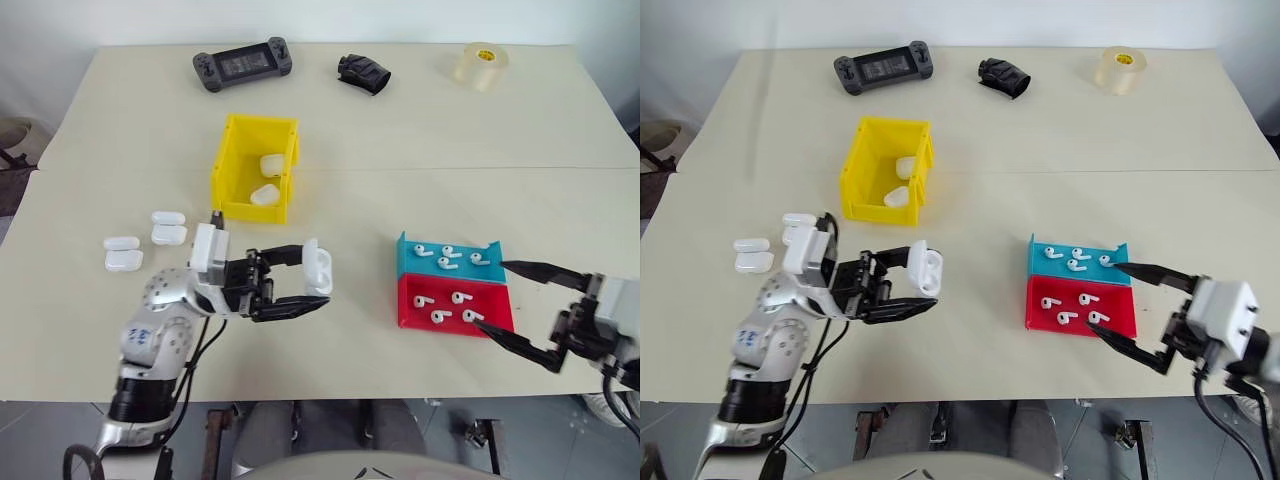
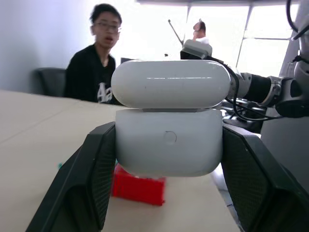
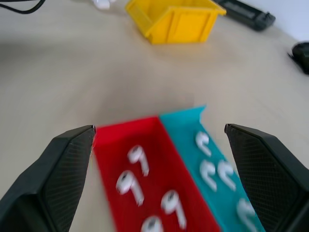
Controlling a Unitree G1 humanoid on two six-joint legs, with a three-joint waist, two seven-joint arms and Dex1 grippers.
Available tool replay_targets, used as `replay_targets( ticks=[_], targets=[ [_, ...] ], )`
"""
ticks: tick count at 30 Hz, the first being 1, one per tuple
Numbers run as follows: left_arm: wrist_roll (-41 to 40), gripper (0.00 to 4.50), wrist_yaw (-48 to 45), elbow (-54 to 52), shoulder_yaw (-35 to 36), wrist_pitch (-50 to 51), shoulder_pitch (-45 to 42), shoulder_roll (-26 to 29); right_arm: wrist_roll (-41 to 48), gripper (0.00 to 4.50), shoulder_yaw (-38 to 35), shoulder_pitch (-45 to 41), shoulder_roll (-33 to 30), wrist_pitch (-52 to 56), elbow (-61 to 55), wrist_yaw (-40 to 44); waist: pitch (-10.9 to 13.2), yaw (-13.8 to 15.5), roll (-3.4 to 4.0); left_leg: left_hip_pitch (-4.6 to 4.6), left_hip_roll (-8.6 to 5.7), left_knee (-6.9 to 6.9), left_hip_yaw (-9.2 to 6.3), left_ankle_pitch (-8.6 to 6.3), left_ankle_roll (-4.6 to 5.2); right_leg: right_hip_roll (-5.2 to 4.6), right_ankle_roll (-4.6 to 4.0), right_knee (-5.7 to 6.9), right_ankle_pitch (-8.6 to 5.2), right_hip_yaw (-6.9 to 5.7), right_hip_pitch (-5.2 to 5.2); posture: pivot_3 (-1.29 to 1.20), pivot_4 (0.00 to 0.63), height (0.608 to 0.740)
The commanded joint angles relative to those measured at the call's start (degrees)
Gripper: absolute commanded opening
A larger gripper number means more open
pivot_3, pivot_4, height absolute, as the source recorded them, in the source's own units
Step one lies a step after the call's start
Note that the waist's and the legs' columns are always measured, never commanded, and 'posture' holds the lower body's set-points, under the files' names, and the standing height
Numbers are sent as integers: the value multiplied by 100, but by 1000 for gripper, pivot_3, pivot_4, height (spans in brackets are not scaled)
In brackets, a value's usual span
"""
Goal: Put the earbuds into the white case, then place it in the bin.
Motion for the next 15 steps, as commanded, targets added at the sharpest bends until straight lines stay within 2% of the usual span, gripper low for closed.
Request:
replay_targets(
  ticks=[1,8,13,15],
  targets=[
    [267,2804,-411,330,-349,-742,-167,-282,97,4500,-758,619,49,-16,-227,170,-2,-1,4,0,0,0,1,0,0,0,0,-4,0,0,1,0,150,740],
    [493,2804,-642,541,-655,-1456,-269,-591,-44,4500,-1080,1281,6,18,-157,375,-2,-4,3,9,23,0,-4,0,4,0,0,-24,0,-1,22,0,150,740],
    [470,2804,-661,359,-712,-1569,-98,-450,-112,4500,-734,1223,-681,1597,-911,-434,-6,-18,11,14,29,0,-5,-2,6,-1,0,-25,0,-1,27,0,150,740],
    [471,2804,-614,283,-740,-1563,-25,-419,-418,4500,-561,1100,-1001,1735,-939,-473,-6,-9,10,17,31,2,-11,-2,6,0,-1,-34,0,-4,33,0,150,740]
  ],
)
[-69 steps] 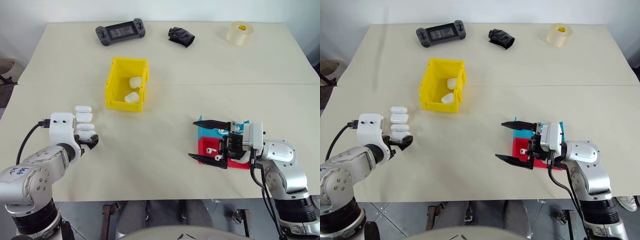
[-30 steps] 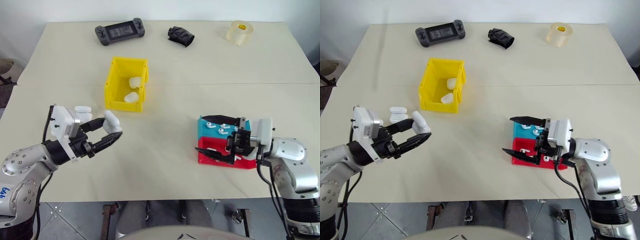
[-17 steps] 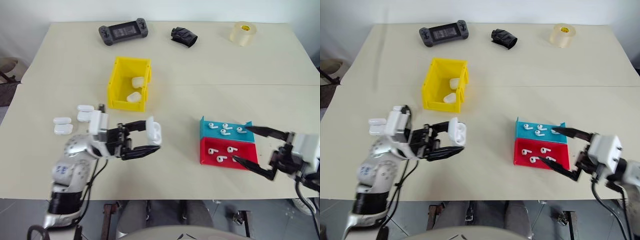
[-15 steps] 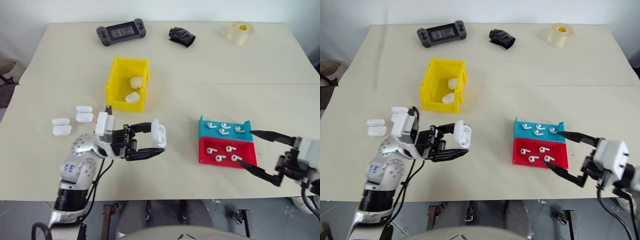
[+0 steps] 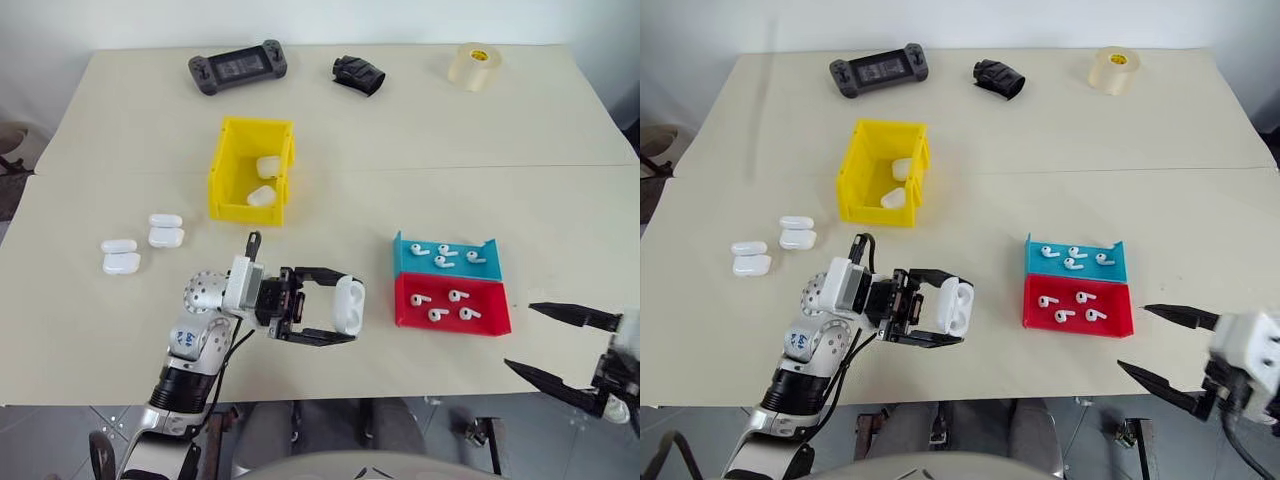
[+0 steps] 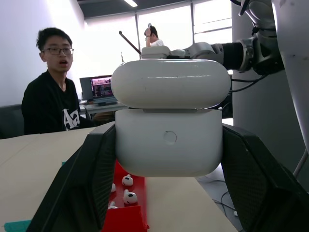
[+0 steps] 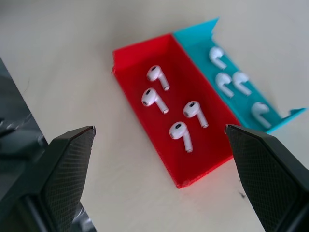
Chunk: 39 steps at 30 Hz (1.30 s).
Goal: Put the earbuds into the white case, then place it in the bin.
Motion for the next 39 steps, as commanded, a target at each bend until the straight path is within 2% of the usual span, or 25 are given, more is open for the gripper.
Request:
replay_targets(
  ticks=[1,4,8,12,18,27,30,37,39],
  targets=[
    [-33,2804,108,-347,-28,-37,125,65,-361,4500,268,-224,-568,540,-198,-180,0,7,0,0,-1,0,-3,0,0,0,0,-7,0,-1,3,0,150,740],
    [-25,2804,186,-484,-103,-41,234,79,-309,4500,712,-937,-1069,1207,-63,-501,0,13,1,0,-5,1,-7,-1,1,-1,0,-15,0,-2,14,0,150,740],
    [-15,2804,358,-668,-197,-36,383,43,-605,4500,1398,-1313,-1696,1711,-52,-443,0,39,2,-2,-10,3,-36,0,4,-3,0,-51,0,-17,31,0,150,740],
    [28,2804,510,-768,-322,-52,462,0,-762,4500,1911,-1721,-1976,2026,57,-501,0,33,5,-16,-17,5,-56,0,5,-3,1,-47,1,-28,35,0,150,740],
    [43,2804,681,-835,-449,-59,477,-81,-1159,4500,2628,-2298,-2046,2077,254,-653,0,17,5,-18,-18,5,-61,2,8,-4,3,-49,2,-41,39,0,150,740],
    [31,2804,786,-787,-534,-130,415,-222,-1540,4500,3305,-2689,-1881,2140,276,-903,0,14,5,-19,-18,6,-64,2,7,-4,4,-48,2,-50,40,0,150,740],
    [40,2804,779,-780,-576,-133,412,-251,-1600,3899,3453,-2848,-1832,2199,288,-959,0,12,5,-19,-19,6,-64,2,7,-5,5,-49,2,-51,40,0,150,740],
    [32,2804,778,-806,-619,-115,424,-276,-1660,1547,3599,-2921,-1793,2258,232,-939,-1,12,5,-19,-19,6,-64,2,7,-4,5,-49,3,-52,41,0,150,740],
    [23,2804,761,-795,-595,-119,426,-252,-1656,1547,3596,-2944,-1786,2268,230,-940,-1,13,5,-19,-19,7,-64,2,7,-4,5,-49,3,-52,41,0,150,740]
  ],
)
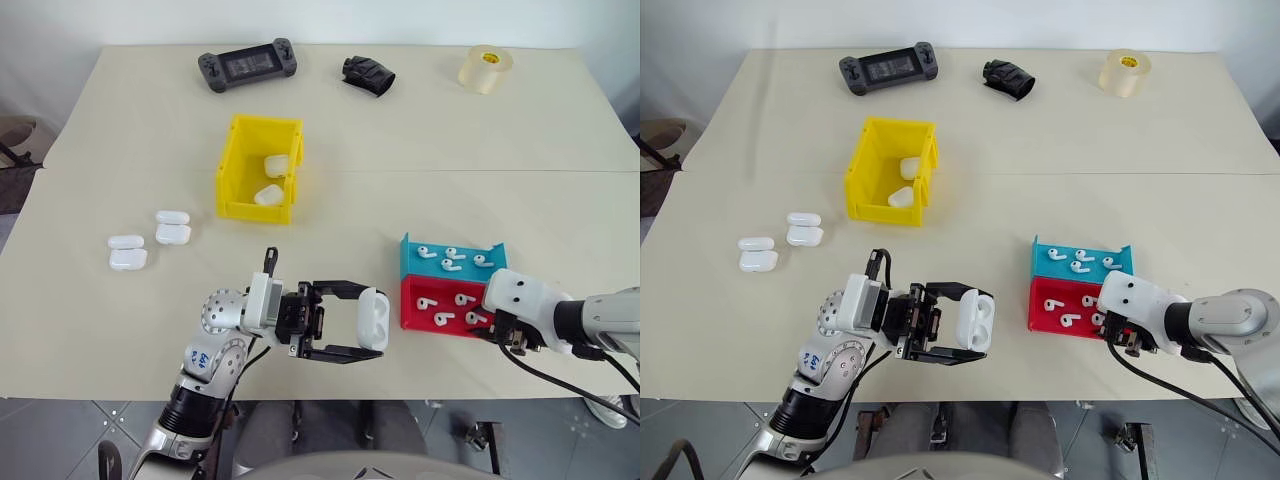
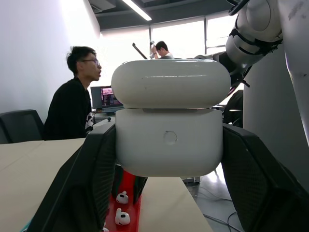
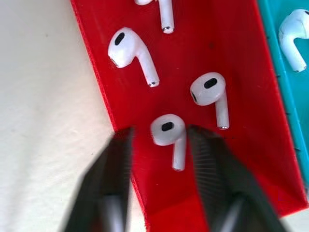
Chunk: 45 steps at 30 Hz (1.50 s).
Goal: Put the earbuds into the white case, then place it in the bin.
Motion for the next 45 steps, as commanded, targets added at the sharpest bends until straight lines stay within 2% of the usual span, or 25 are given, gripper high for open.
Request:
replay_targets(
  ticks=[1,12,17,27,37,41,45],
  targets=[
    [-33,2804,21,-186,-17,-94,-9,3,-50,1547,-17,-58,32,48,-67,-9,0,0,0,0,0,0,0,0,0,0,0,0,0,0,0,0,150,740],
    [-13,2804,45,-167,19,-127,-7,33,-134,1547,232,-308,87,15,-26,-11,0,-1,0,0,1,0,-1,0,0,0,0,0,0,-1,0,0,150,740],
    [-17,2804,46,-161,54,-138,-21,62,-186,457,269,-273,100,-29,19,28,0,-2,0,0,0,1,-1,0,0,0,0,1,0,-1,0,0,150,740],
    [-32,2804,4,-81,98,-148,-78,126,-72,458,110,-330,254,-10,19,-12,0,-4,0,1,1,1,-1,0,0,0,0,1,0,-3,1,0,150,740],
    [-174,2804,-101,141,281,-87,-214,165,1616,458,-2142,244,1123,-160,-344,827,0,13,0,0,-2,1,-4,0,0,1,5,0,3,-7,6,0,150,740],
    [-432,2804,-120,279,387,197,-374,108,3247,458,-2723,-51,2130,19,-704,295,1,6,0,1,3,1,-9,1,0,2,5,5,3,-12,6,0,150,740],
    [-515,2804,-371,417,376,442,-612,226,3976,458,-2393,-437,3052,-224,-1099,-623,1,-5,-1,5,4,2,-12,3,-3,4,5,10,3,-12,7,0,150,740]
  ],
)
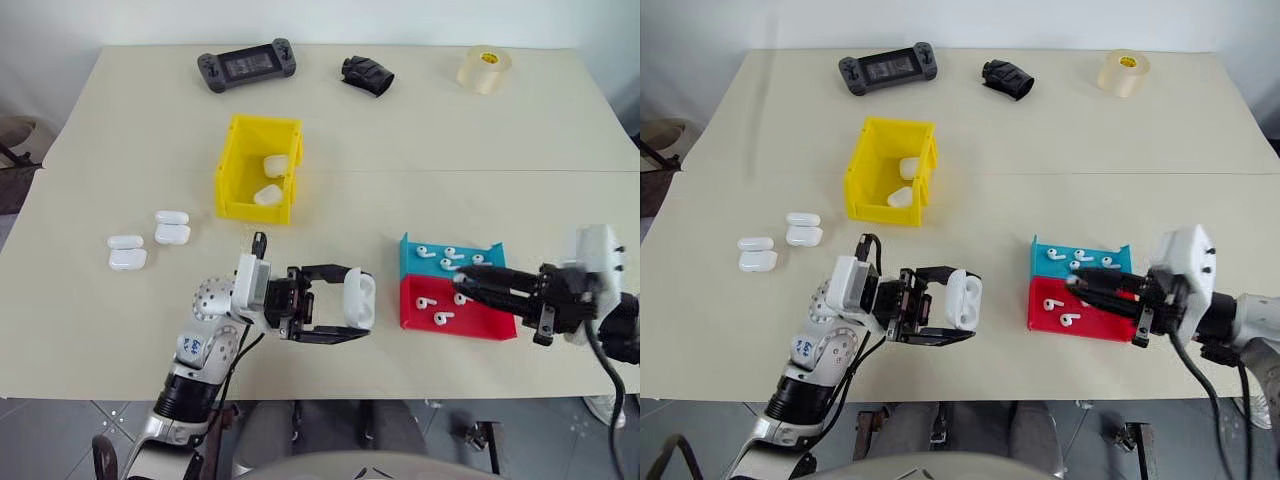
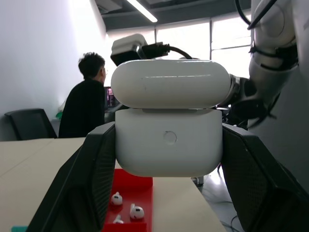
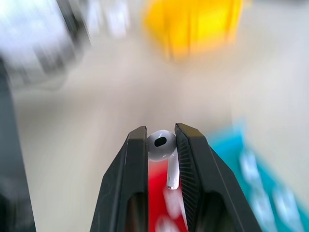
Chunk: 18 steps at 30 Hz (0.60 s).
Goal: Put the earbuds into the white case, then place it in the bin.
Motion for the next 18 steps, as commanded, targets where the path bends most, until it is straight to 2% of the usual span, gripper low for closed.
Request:
replay_targets(
  ticks=[1,4,7,11,18],
  targets=[
    [-169,2804,-172,30,50,149,-192,37,700,458,214,-249,631,-268,-493,-784,1,-4,3,0,-1,0,-3,1,-2,1,0,3,0,-1,-2,0,150,740],
    [-281,2804,-140,179,173,254,-363,-76,1120,458,641,-458,1492,-562,-723,-1575,0,-10,4,0,-3,0,-3,2,-3,0,0,7,0,2,-4,0,150,740],
    [-347,2804,-92,265,221,440,-485,-136,996,458,1038,-499,2148,-972,-882,-1942,-1,-8,5,-1,-7,0,-5,3,-4,0,0,16,0,3,-9,0,150,740],
    [-436,2804,-63,297,286,652,-572,-208,859,458,1537,-280,2507,-1283,-1025,-2049,-1,-10,5,-1,-29,-1,-9,2,-3,-3,2,29,1,12,-14,0,150,740],
    [-530,2804,169,365,354,989,-753,-442,287,458,2330,-79,2600,-1754,-1018,-1914,-1,-22,5,0,-32,-1,-5,3,-4,5,1,40,0,15,-22,0,150,740]
  ],
)
